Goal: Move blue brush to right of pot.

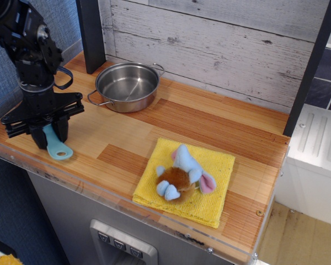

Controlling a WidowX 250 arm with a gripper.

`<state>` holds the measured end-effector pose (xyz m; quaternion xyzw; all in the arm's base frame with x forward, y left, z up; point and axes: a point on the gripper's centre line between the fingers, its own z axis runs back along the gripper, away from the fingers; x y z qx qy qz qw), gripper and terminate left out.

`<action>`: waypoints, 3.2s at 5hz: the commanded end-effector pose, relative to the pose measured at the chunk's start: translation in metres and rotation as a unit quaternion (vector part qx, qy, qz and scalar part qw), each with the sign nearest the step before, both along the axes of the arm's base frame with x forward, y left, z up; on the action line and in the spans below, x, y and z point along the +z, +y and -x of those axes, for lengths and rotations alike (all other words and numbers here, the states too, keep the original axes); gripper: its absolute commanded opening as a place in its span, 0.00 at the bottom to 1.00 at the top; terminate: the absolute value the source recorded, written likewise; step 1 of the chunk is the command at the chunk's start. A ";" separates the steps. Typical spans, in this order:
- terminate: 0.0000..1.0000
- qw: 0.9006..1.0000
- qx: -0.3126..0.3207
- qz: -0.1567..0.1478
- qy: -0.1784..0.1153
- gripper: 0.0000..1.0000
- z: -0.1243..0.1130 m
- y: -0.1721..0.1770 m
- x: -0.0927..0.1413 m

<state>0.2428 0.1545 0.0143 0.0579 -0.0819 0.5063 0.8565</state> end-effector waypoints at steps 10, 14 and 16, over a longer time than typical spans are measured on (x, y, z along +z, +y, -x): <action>0.00 0.968 -0.224 0.012 -0.110 0.00 -0.124 -0.159 0.037; 0.00 0.970 -0.228 0.023 -0.084 0.00 -0.131 -0.144 0.008; 0.00 0.969 -0.232 0.025 -0.084 1.00 -0.129 -0.144 0.015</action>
